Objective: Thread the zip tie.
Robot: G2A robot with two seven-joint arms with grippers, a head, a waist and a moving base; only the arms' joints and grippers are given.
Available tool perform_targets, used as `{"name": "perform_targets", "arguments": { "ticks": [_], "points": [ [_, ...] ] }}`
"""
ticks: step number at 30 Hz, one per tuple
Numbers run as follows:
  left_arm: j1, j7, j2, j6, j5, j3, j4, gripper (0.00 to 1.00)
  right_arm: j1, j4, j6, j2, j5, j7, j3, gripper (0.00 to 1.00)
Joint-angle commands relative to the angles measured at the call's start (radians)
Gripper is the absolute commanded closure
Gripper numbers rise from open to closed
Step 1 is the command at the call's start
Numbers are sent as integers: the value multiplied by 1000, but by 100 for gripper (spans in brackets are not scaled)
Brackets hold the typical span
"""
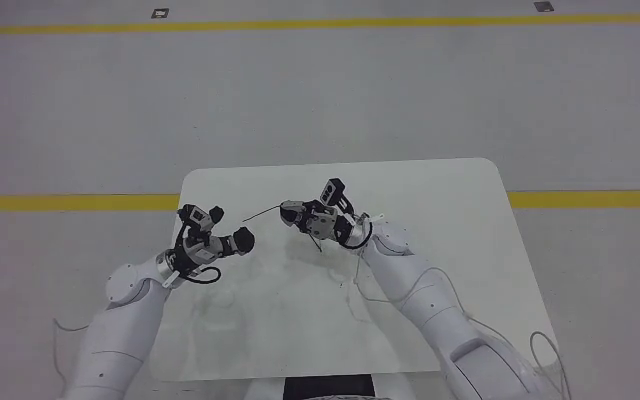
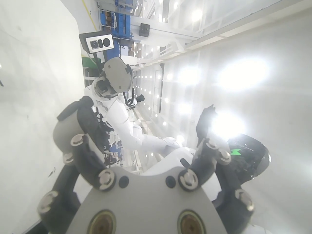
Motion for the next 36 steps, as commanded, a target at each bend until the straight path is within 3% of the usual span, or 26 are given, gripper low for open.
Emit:
{"name": "perform_targets", "arguments": {
  "ticks": [1, 5, 18, 21, 27, 31, 33, 36],
  "points": [
    [-7, -15, 3, 5, 12, 0, 2, 0, -9, -24, 5, 4, -22, -8, -1, 100],
    [-30, -21, 7, -24, 34, -2, 31, 0, -23, -59, 27, 8, -25, -2, -3, 100],
    [-30, -21, 7, -24, 34, -2, 31, 0, -28, -75, 15, 10, -14, 10, -5, 100],
    [-28, 1, 7, -4, 36, 7, 11, 0, -45, -104, 25, 12, -29, -19, -9, 100],
    [-41, -58, 7, 28, -42, 18, 29, 0, -59, -138, 46, 18, -51, -18, -20, 100],
    [-53, -93, 9, 28, -37, 29, 42, 0, -67, -145, 54, 15, -33, -16, -35, 100],
    [-62, -99, 12, -29, 22, 29, 41, 0, -65, -144, 60, 14, -28, -9, -40, 100],
    [-62, -99, 12, -29, 22, 29, 41, 0, -65, -144, 60, 14, -28, -9, -40, 100]
  ]
}}
